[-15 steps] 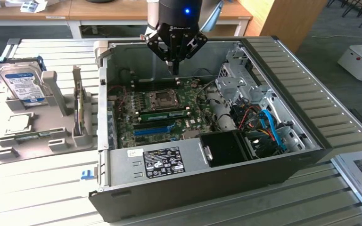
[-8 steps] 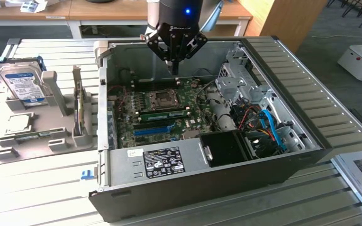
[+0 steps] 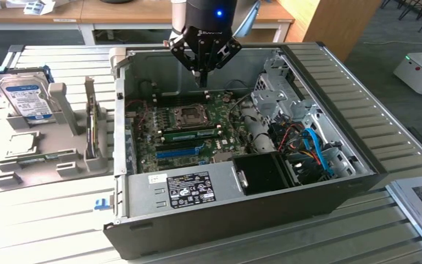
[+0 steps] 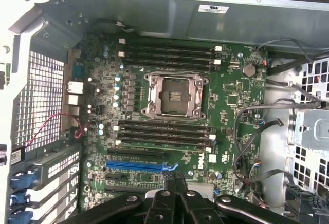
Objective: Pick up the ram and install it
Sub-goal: 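Press down the ram until it locks into place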
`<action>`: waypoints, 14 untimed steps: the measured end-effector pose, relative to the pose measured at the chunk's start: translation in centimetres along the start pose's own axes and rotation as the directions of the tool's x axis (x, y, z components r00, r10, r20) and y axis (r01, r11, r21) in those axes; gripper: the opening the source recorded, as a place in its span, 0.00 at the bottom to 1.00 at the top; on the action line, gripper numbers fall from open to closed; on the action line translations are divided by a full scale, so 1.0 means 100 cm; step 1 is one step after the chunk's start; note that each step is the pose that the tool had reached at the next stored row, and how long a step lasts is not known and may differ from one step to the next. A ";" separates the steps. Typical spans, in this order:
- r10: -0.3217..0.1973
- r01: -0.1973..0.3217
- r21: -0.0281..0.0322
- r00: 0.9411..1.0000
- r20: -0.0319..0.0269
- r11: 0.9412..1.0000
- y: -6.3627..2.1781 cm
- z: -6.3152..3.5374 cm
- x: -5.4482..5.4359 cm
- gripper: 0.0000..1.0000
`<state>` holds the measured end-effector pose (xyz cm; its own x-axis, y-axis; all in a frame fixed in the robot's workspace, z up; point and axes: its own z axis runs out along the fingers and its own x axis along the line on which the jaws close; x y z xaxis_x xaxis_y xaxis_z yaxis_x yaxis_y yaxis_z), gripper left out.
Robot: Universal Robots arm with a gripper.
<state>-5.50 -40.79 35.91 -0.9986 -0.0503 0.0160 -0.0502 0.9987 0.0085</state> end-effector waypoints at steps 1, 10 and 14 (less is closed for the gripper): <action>0.006 -0.006 0.000 1.000 0.000 1.000 0.0000 0.0000 0.000 0.10; 0.084 -0.084 -0.001 0.996 0.001 0.996 0.0000 0.0004 0.000 0.10; 0.084 -0.084 -0.001 0.996 0.001 0.996 0.0023 0.0005 0.000 0.10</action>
<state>-5.53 -40.56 35.85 -0.9993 0.0340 0.0160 0.0341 0.9994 0.0085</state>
